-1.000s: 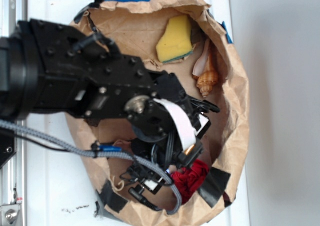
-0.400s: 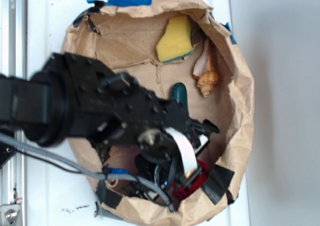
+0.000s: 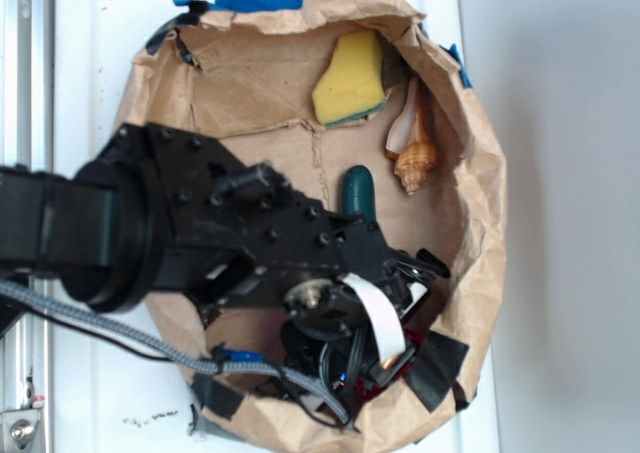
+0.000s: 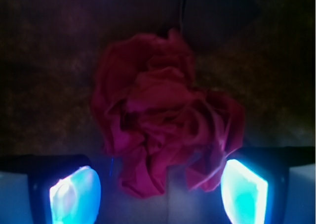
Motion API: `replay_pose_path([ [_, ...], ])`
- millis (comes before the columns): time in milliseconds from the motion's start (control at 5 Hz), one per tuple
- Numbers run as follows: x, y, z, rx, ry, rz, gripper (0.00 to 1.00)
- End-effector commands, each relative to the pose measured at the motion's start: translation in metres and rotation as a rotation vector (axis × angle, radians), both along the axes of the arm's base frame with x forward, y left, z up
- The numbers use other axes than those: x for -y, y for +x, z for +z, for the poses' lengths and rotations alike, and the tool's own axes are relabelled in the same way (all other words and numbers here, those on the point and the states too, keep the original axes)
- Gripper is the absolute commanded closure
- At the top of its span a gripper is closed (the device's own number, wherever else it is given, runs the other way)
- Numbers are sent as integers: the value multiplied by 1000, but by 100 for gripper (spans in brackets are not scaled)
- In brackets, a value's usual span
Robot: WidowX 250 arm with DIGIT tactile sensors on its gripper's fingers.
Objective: Grab the red paper.
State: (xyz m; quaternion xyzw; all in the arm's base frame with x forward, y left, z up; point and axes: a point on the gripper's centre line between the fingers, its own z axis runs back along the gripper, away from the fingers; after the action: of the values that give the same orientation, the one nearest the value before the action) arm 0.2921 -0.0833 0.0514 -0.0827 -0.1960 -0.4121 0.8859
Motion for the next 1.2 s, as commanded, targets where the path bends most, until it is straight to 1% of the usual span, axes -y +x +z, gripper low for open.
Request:
replay_pose_path([
  [0, 11, 13, 12, 91, 13, 31, 0],
  [400, 15, 18, 8, 86, 19, 30, 0],
  [600, 13, 22, 12, 88, -5, 44, 0],
  [800, 15, 25, 13, 81, -14, 52, 0],
  [1000, 15, 26, 11, 62, -19, 56, 100],
])
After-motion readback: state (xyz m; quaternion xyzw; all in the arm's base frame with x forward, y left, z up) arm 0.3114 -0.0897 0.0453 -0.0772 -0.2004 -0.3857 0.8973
